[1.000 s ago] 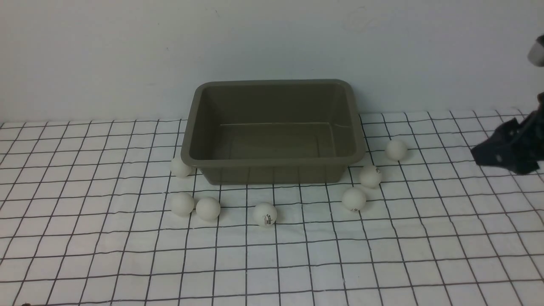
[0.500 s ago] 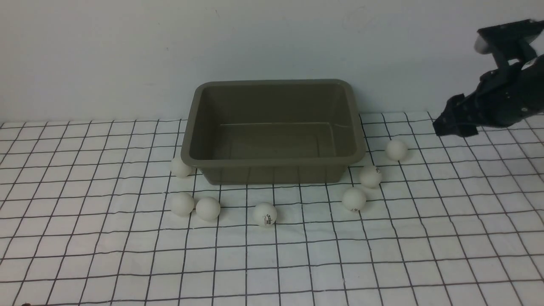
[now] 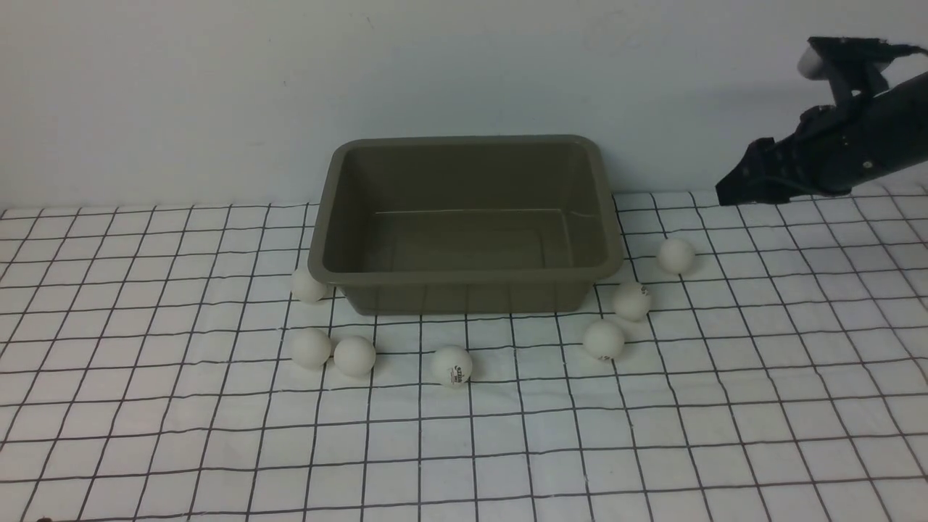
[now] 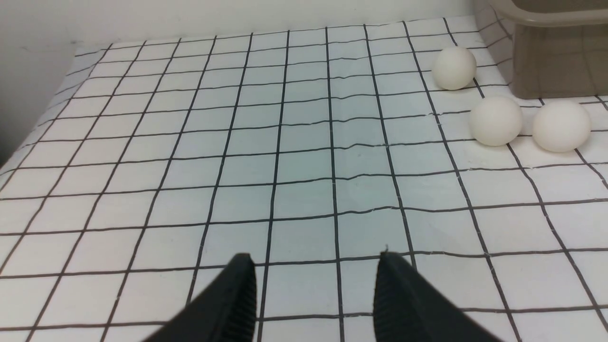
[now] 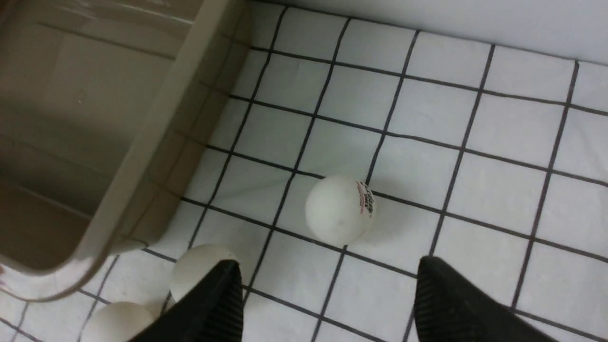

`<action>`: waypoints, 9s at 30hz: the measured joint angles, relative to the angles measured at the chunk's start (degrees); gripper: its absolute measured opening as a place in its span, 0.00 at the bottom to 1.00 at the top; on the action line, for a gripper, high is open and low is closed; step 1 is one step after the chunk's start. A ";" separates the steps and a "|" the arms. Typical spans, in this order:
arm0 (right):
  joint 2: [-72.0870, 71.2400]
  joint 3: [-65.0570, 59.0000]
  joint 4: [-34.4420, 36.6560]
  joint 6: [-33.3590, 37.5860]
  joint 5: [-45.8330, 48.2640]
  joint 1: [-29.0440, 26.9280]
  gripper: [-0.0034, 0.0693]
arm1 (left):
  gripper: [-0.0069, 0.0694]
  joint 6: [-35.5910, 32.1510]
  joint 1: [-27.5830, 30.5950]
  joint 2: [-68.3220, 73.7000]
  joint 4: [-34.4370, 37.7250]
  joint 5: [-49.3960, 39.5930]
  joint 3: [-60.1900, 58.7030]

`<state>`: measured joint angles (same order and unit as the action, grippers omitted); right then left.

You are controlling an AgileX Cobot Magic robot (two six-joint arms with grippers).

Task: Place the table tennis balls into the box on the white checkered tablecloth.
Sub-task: 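Reach for and grasp a ping pong ball on the table, then release the ping pong ball into the bin and lift the gripper away, then reach for and grasp a ping pong ball on the table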

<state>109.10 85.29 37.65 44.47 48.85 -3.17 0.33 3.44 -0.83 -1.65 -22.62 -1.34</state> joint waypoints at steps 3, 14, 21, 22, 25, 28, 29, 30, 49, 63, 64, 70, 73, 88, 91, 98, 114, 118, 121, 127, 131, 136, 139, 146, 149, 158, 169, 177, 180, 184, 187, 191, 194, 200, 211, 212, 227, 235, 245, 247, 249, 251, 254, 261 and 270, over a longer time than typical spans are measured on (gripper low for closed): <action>0.68 0.06 -0.23 1.43 -0.25 0.05 0.65 | 0.50 0.00 0.00 0.00 0.00 0.00 0.00; 6.13 0.10 -0.31 3.05 -2.91 0.65 0.65 | 0.50 0.00 0.00 0.00 0.00 0.00 0.00; 8.76 2.70 -1.98 3.27 -3.91 3.70 0.65 | 0.50 0.00 0.00 0.00 0.00 0.00 0.00; 9.42 3.27 -2.77 3.13 -3.98 4.30 0.65 | 0.50 0.00 0.00 0.00 0.00 0.00 0.00; 10.45 3.54 -3.87 3.06 -4.57 4.96 0.65 | 0.50 0.00 0.00 0.00 0.00 0.00 0.00; 11.34 3.62 -5.32 3.06 -5.82 5.21 0.65 | 0.50 0.00 0.00 0.00 0.00 0.00 0.00; 11.56 3.77 -5.76 3.06 -6.08 5.21 0.65 | 0.50 0.00 0.00 0.00 0.00 0.00 0.00; 11.88 4.00 -6.35 3.06 -6.25 5.21 0.65 | 0.50 0.00 0.00 0.00 0.00 0.00 0.00; 14.84 4.64 -4.64 4.93 -10.16 6.85 0.65 | 0.50 0.00 0.00 0.00 0.00 0.00 0.00; 16.56 5.69 -4.65 5.78 -11.80 6.92 0.65 | 0.50 0.00 0.00 0.00 0.00 0.00 0.00; 16.56 5.69 -4.65 5.90 -11.80 6.92 0.65 | 0.50 0.00 0.00 0.00 0.00 0.00 0.00; 16.56 5.69 -4.59 5.92 -11.84 6.92 0.64 | 0.50 0.00 0.00 0.00 0.00 0.00 0.00; 16.56 5.69 -4.43 6.04 -12.29 6.92 0.62 | 0.50 0.00 0.00 0.00 0.00 0.00 0.00; 16.62 5.69 -2.21 6.10 -12.58 6.92 0.60 | 0.50 0.00 0.00 0.00 0.00 0.00 0.00; 17.02 5.69 -2.08 6.10 -12.28 6.92 0.60 | 0.50 0.00 0.00 0.00 0.00 0.00 0.00; 17.79 5.69 -1.88 6.15 -11.56 6.92 0.60 | 0.50 0.00 0.00 0.00 0.00 0.00 0.00; 17.36 6.20 -2.38 7.62 -10.89 6.92 0.54 | 0.50 0.00 0.00 0.00 0.00 0.00 0.00; 12.86 6.20 -1.74 8.73 -10.56 6.92 0.54 | 0.50 0.00 0.00 0.00 0.00 0.00 0.00; 9.38 6.20 2.43 11.79 -9.06 6.92 0.54 | 0.50 0.00 0.00 0.00 0.00 0.00 0.00; 7.77 6.20 16.35 21.22 -3.25 8.52 0.54 | 0.50 0.00 0.00 0.00 0.00 0.00 0.00; 8.13 6.20 23.43 27.31 -1.53 11.64 0.54 | 0.50 0.00 0.00 0.00 0.00 0.00 0.00; 10.59 6.20 25.60 31.18 -3.28 15.08 0.54 | 0.50 0.00 0.00 0.00 0.00 0.00 0.00; 12.40 6.20 25.41 33.69 -3.91 15.67 0.54 | 0.50 0.00 0.00 0.00 0.00 0.00 0.00; 12.97 6.20 29.01 36.93 -5.85 15.67 0.65 | 0.50 0.00 0.00 0.00 0.00 0.00 0.00; 11.30 6.08 29.84 39.38 -5.81 15.11 0.72 | 0.50 0.00 0.00 0.00 0.00 0.00 0.00; -3.55 6.04 18.21 39.28 2.60 4.24 0.73 | 0.50 0.00 0.00 0.00 0.00 0.00 0.00; -12.32 6.04 5.71 25.79 21.46 -2.85 0.73 | 0.50 0.00 0.00 0.00 0.00 0.00 0.00; -13.83 0.89 -0.85 17.64 21.89 -2.85 0.73 | 0.50 0.00 0.00 0.00 0.00 0.00 0.00; -14.01 -4.32 -0.11 20.19 21.33 -2.85 0.73 | 0.50 0.00 0.00 0.00 0.00 0.00 0.00; -13.78 -11.57 4.65 25.72 14.22 -2.85 0.73 | 0.50 0.00 0.00 0.00 0.00 0.00 0.00; -12.68 -14.17 8.52 28.51 9.76 -2.85 0.73 | 0.50 0.00 0.00 0.00 0.00 0.00 0.00; -9.78 -14.87 13.75 28.93 5.11 -2.85 0.73 | 0.50 0.00 0.00 0.00 0.00 0.00 0.00; -6.25 -14.87 16.43 28.66 1.64 -2.32 0.73 | 0.50 0.00 0.00 0.00 0.00 0.00 0.00; -0.35 -14.28 17.73 28.66 -2.17 1.13 0.73 | 0.50 0.00 0.00 0.00 0.00 0.00 0.00; 4.82 -11.34 17.36 27.19 -6.29 8.61 0.73 | 0.50 0.00 0.00 0.00 0.00 0.00 0.00; 4.88 -11.34 17.10 27.15 -6.74 8.77 0.73 | 0.50 0.00 0.00 0.00 0.00 0.00 0.00; 5.15 -11.34 16.35 27.14 -9.64 9.06 0.67 | 0.50 0.00 0.00 0.00 0.00 0.00 0.00; 6.81 -11.34 16.35 27.70 -9.64 9.06 0.67 | 0.50 0.00 0.00 0.00 0.00 0.00 0.00; 9.26 -11.22 18.23 29.34 -9.58 9.06 0.67 | 0.50 0.00 0.00 0.00 0.00 0.00 0.00; 9.57 -11.22 18.82 30.38 -9.58 9.06 0.67 | 0.50 0.00 0.00 0.00 0.00 0.00 0.00; 9.70 -11.22 20.16 31.56 -9.52 9.06 0.67 | 0.50 0.00 0.00 0.00 0.00 0.00 0.00; 9.75 -11.22 21.18 32.38 -9.46 9.06 0.67 | 0.50 0.00 0.00 0.00 0.00 0.00 0.00; 9.86 -11.17 23.48 33.39 -9.81 9.06 0.64 | 0.50 0.00 0.00 0.00 0.00 0.00 0.00; 10.09 -11.04 24.17 33.33 -11.49 9.06 0.48 | 0.50 0.00 0.00 0.00 0.00 0.00 0.00; 7.81 -10.97 22.50 33.26 -12.93 8.27 0.48 | 0.50 0.00 0.00 0.00 0.00 0.00 0.00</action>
<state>116.91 74.31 60.15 77.73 35.92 5.10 0.33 3.44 -0.83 -1.65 -22.62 -1.34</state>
